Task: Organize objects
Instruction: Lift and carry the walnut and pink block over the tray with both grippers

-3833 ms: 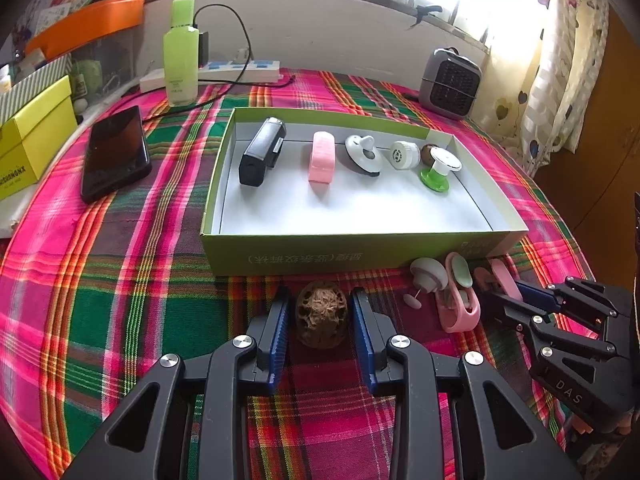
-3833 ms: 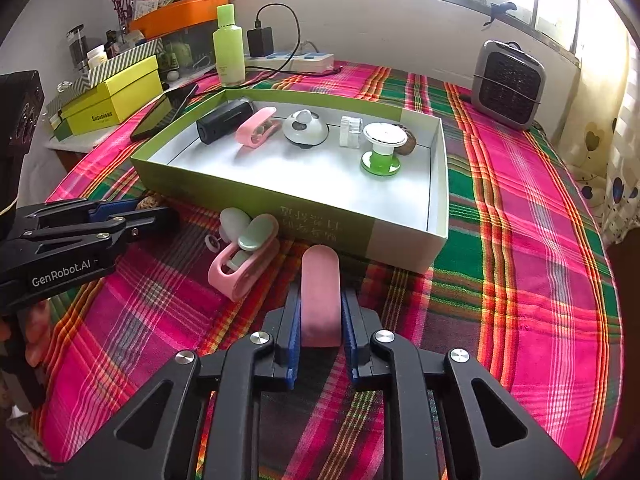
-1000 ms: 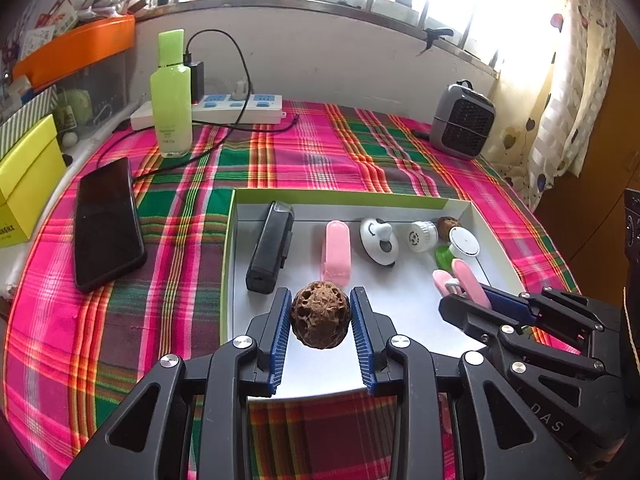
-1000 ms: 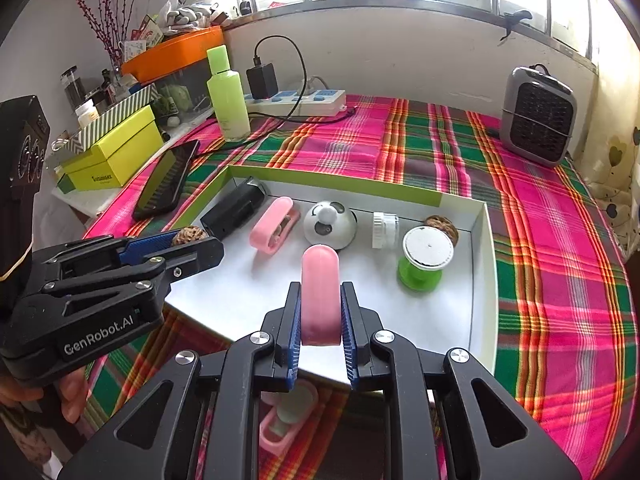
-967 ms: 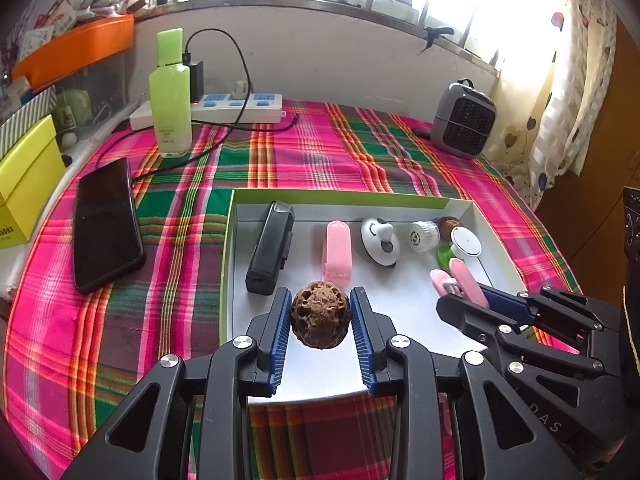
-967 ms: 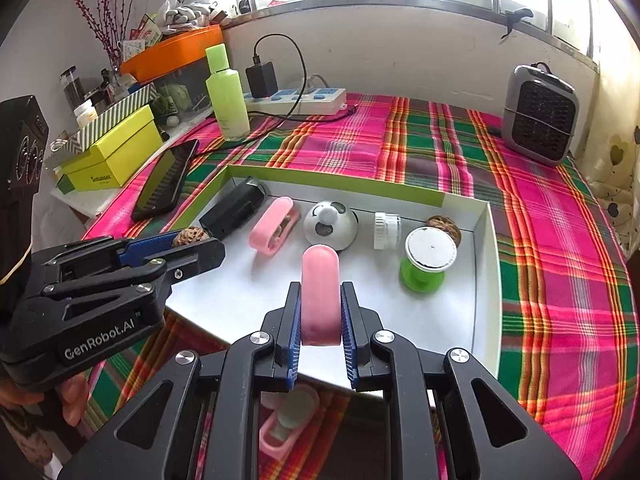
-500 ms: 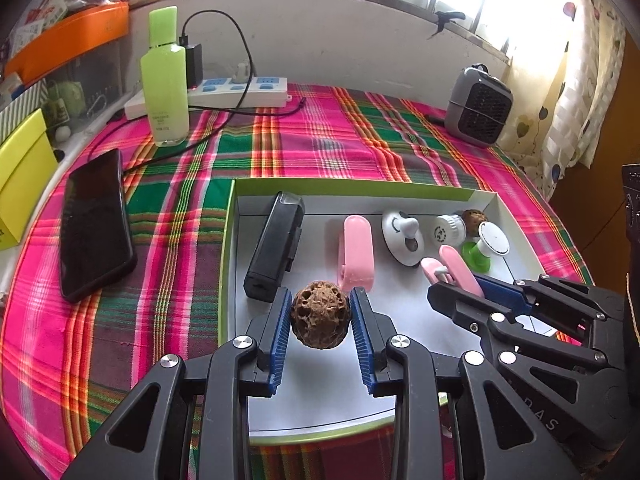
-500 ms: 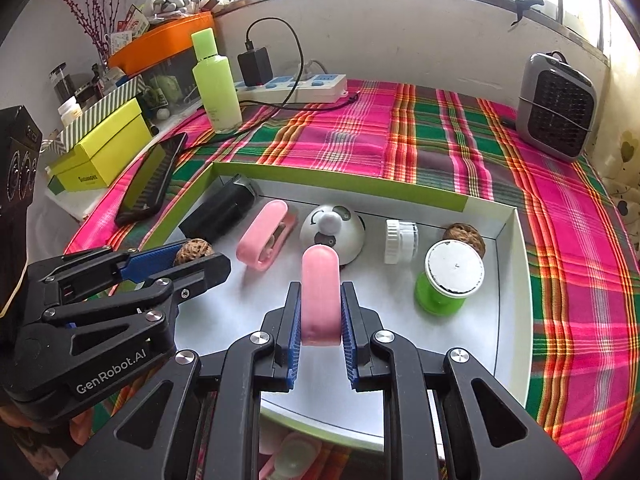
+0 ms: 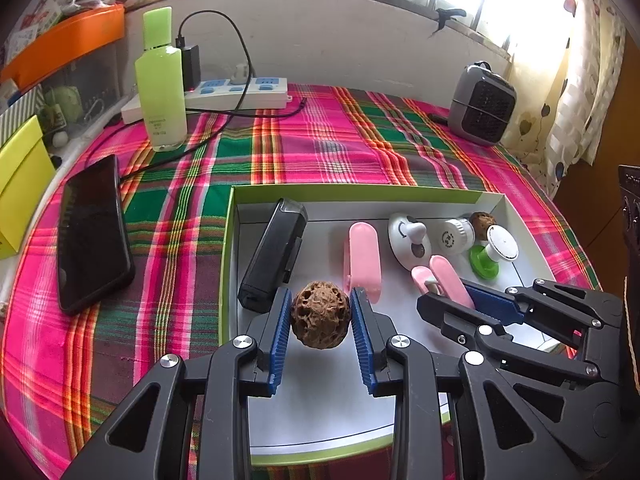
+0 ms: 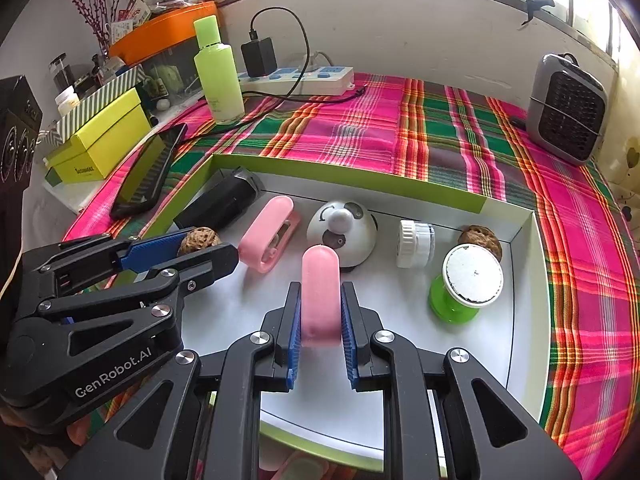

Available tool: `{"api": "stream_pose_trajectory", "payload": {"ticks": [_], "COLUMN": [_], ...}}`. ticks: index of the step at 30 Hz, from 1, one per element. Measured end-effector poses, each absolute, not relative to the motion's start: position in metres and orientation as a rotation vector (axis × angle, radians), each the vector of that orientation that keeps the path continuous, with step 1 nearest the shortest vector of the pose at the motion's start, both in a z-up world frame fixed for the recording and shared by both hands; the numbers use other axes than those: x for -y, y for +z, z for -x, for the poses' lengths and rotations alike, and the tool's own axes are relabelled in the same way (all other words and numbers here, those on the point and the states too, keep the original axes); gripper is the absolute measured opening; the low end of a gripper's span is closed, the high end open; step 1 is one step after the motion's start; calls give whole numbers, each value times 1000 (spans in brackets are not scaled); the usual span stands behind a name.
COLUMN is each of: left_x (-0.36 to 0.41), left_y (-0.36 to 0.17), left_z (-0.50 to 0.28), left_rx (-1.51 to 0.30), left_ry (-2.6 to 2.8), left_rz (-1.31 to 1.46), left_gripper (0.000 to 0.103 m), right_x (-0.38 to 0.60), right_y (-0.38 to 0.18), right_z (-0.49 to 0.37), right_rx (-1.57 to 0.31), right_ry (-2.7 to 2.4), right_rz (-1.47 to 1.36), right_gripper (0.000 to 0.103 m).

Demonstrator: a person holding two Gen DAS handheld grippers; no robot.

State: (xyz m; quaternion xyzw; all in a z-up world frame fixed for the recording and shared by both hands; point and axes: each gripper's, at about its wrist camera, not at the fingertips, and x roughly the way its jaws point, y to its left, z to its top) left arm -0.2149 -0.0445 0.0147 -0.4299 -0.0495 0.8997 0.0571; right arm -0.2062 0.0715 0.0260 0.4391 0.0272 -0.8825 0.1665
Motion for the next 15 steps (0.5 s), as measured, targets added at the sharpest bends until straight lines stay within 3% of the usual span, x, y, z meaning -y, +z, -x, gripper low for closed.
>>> {"api": "stream_pose_trajectory", "payload": {"ticks": [15], "left_x": [41], "left_y": [14], "left_z": [217], "left_rx": [98], "left_ry": [2741], "left_rz": [1300], "left_gripper": [28], "right_x": [-69], "right_y": [22], "right_z": [208], "right_rx": [-91], "right_ry": [-2504], "right_rz": [-1256], "right_gripper": [19]}}
